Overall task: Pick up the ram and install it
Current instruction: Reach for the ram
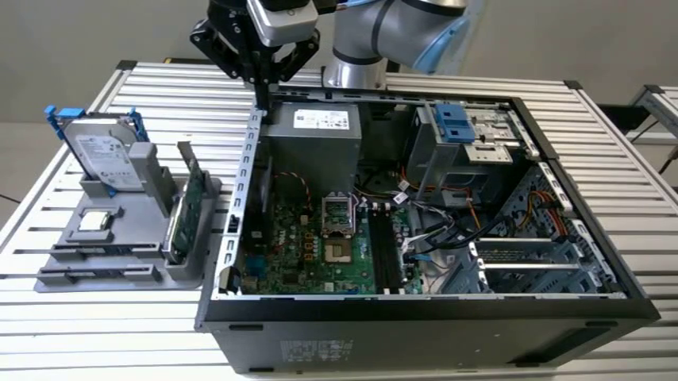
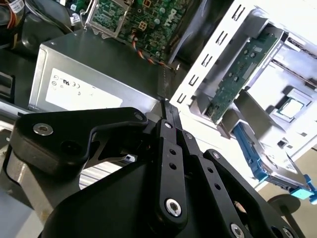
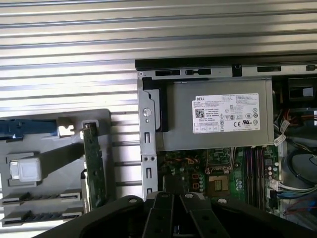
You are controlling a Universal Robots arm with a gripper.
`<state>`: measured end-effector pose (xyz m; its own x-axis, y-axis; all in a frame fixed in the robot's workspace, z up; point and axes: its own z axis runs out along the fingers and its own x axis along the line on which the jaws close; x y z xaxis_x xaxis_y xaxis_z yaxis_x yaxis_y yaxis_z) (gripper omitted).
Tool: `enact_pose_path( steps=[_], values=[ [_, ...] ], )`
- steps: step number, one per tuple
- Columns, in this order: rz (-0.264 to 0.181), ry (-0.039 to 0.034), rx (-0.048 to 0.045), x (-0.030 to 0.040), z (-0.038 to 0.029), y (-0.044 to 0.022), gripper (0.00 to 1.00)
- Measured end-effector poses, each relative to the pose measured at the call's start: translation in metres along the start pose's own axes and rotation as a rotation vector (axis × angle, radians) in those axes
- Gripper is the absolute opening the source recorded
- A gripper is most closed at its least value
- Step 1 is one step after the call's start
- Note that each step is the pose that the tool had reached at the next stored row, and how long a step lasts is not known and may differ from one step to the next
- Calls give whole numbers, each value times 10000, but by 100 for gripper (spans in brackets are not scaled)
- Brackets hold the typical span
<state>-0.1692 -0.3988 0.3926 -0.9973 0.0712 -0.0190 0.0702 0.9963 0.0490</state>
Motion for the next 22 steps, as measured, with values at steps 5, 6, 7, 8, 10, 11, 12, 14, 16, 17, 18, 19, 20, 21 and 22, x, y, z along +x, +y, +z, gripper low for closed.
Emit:
enact_pose_path(
  steps=[5,6,7,8,10,11,12,14,16,17,18,19,20,21,22],
  values=[
    [0,0,-5,64,-1,-5,0],
    [0,0,-5,77,-2,-6,0],
    [-1,0,-5,88,-2,-7,0],
    [0,0,-6,95,-2,-7,0],
    [0,1,-5,116,-3,-9,0],
    [0,0,-5,125,-3,-9,0],
    [0,1,-5,135,-3,-10,0],
    [0,0,-5,166,-4,-12,0],
    [0,0,-5,200,-5,-14,0],
    [0,0,-5,220,-5,-16,0],
    [0,1,-5,240,-6,-17,0],
    [0,0,-5,259,-6,-19,0],
    [0,0,-5,276,-6,-20,0],
    [0,0,-5,294,-7,-21,0],
    [0,0,-6,312,-7,-22,0]
  ],
)
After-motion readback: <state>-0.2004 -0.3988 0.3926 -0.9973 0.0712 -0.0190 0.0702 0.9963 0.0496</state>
